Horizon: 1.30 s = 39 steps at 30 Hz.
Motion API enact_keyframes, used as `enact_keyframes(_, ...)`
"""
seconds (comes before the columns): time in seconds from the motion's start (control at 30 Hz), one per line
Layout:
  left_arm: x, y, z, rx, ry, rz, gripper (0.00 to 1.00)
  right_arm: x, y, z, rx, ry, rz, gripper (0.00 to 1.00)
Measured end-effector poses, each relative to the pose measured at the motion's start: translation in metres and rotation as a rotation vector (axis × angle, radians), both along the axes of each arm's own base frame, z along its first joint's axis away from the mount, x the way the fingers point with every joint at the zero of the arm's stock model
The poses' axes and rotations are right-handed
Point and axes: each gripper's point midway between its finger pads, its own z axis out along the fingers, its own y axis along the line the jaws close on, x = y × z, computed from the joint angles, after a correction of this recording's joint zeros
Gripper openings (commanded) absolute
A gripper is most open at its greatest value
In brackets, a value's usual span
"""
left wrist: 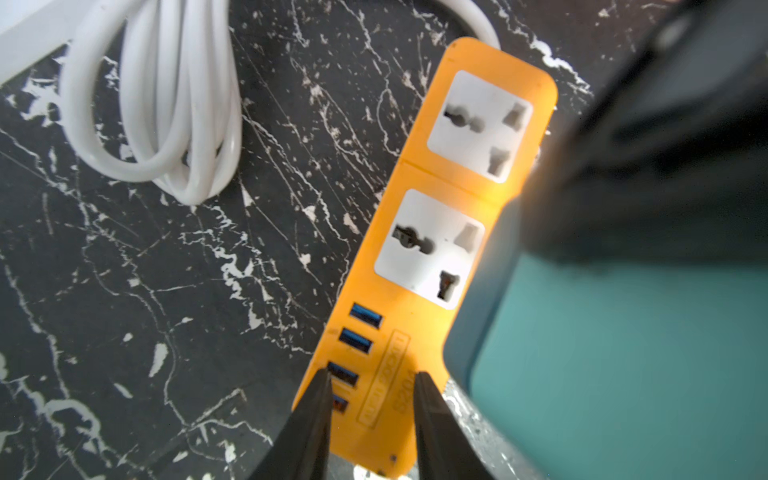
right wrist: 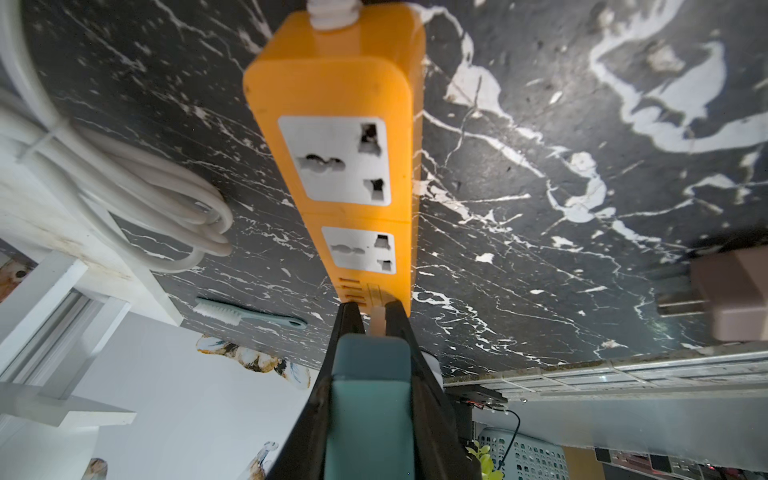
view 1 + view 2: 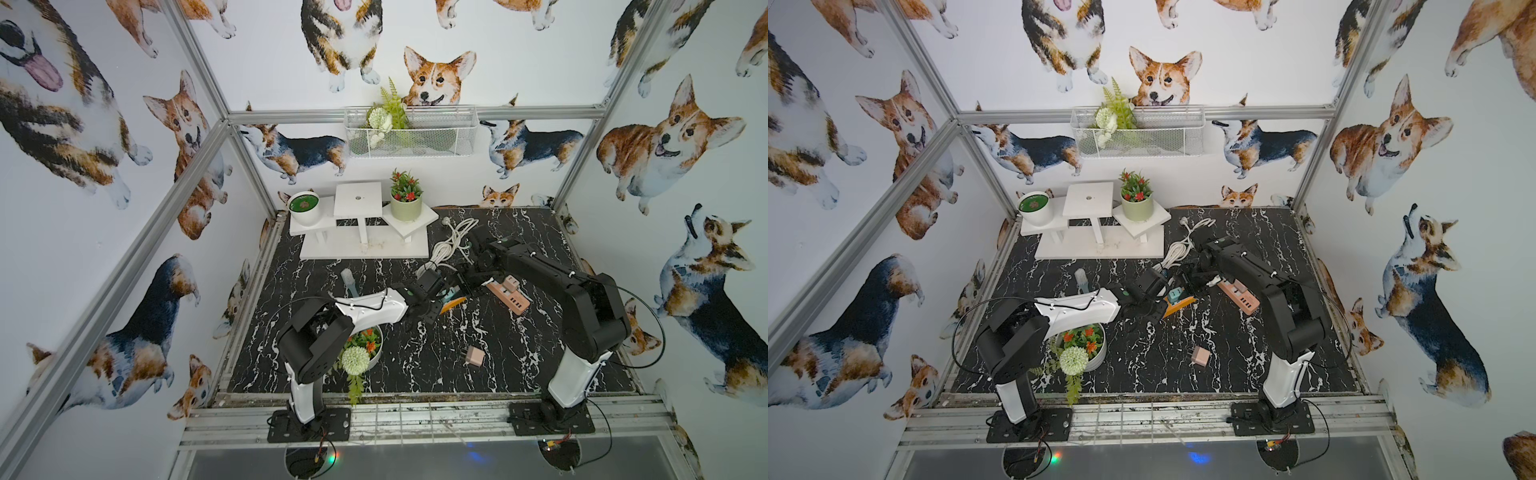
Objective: Pull the plug off the socket
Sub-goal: Remove the plug from the socket, then place the plug at the center of the board.
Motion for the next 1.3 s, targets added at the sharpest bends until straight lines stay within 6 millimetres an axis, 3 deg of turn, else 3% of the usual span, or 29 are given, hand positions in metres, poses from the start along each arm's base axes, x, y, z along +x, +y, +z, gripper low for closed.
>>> enact_keyframes(0.27, -0.008, 0.001, 0.006, 0.016, 0.021, -0.038, 0.54, -0.007, -0.009, 0.033, 0.012, -0.137, 0.070, 0.00)
enact_keyframes(0.53, -0.019, 0.013, 0.014, 0.072, 0.074, -0.043, 0.59, -0.028, -0.035, 0.034, -0.018, -0.271, 0.152, 0.00)
enact_keyframes(0.7, -0.016, 0.009, 0.041, 0.038, 0.046, -0.043, 0.63, -0.032, -0.040, 0.044, -0.007, -0.422, 0.256, 0.00)
enact_keyframes(0.87, -0.009, 0.004, 0.074, -0.024, 0.002, -0.028, 0.66, -0.052, -0.042, 0.029, 0.035, -0.467, 0.319, 0.00)
enact_keyframes(1.03, 0.009, 0.017, 0.111, -0.122, -0.029, 0.070, 0.68, -0.076, -0.028, 0.021, 0.127, -0.527, 0.415, 0.00)
enact_keyframes(1.3, 0.018, 0.028, 0.149, -0.252, -0.041, 0.164, 0.73, -0.132, 0.028, -0.006, 0.218, -0.497, 0.779, 0.00)
